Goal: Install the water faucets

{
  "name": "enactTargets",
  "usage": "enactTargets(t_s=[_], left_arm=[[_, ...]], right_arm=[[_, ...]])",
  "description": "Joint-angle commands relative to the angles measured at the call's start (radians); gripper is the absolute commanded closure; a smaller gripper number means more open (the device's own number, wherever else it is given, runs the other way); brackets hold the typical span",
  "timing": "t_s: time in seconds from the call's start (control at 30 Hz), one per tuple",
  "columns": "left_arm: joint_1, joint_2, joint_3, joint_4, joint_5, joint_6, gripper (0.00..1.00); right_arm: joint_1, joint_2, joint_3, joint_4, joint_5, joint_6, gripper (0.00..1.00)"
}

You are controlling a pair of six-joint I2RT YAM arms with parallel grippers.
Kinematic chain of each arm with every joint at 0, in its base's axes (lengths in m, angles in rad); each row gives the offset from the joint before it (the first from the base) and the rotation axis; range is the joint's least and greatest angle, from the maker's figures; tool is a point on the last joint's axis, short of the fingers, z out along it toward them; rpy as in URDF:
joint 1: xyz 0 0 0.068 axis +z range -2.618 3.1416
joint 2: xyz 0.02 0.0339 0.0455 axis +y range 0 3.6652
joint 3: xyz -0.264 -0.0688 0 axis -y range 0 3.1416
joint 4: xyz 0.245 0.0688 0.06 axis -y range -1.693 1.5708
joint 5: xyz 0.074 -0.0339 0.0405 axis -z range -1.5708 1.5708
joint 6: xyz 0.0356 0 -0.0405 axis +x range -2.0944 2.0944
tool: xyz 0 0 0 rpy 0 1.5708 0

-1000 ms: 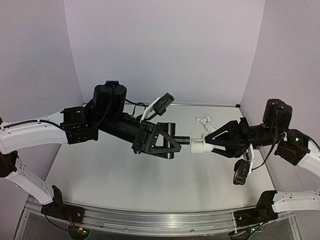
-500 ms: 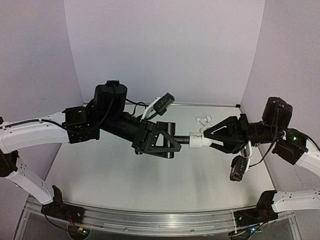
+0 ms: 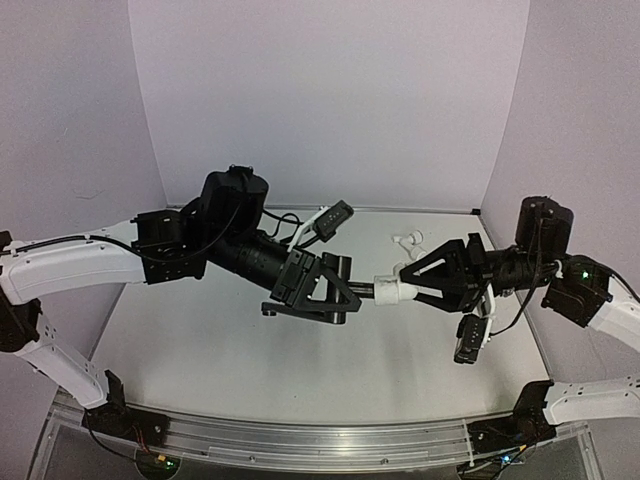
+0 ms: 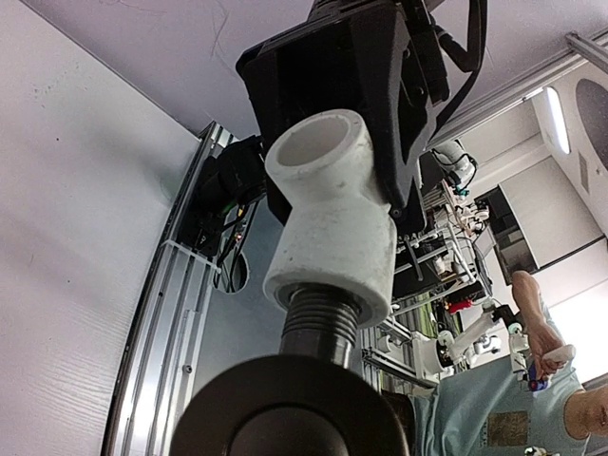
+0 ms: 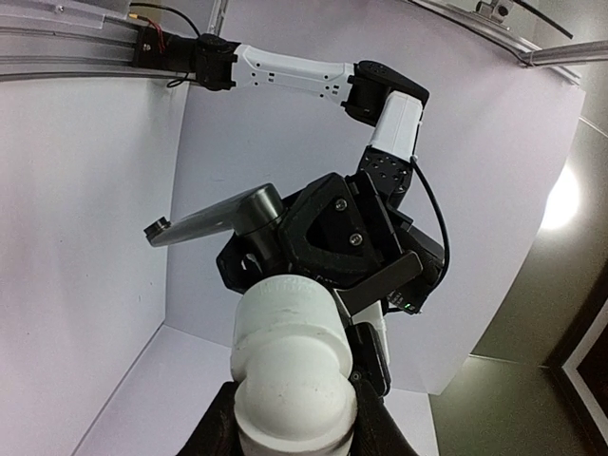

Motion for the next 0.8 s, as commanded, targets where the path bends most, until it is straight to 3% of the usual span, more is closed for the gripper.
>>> enactTargets(t_s=[0.0,0.1,0.4,0.77], left_arm=[[-0.016,0.015,0.059,0.119,-0.015,-0.004,1.00],[-0.015,0.017,0.050,0.149,0.017,-0.004,1.00],[-0.015,0.029,0.050,0.205,0.069,-0.046,1.00],[-0.004,0.009,-0.038,0.424,0.007,-0.191,1.00]], right_arm=[[0.010,0.031,0.027,0.093,0.048,-0.491,1.00],[0.009,0.038,0.027,0.113,0.034,-0.478,1.00],[0.010,0.100,-0.033,0.419,0.013,-0.465,1.00],[0.018,0.107,-0.068,0.480,0.125,-0.484,1.00]])
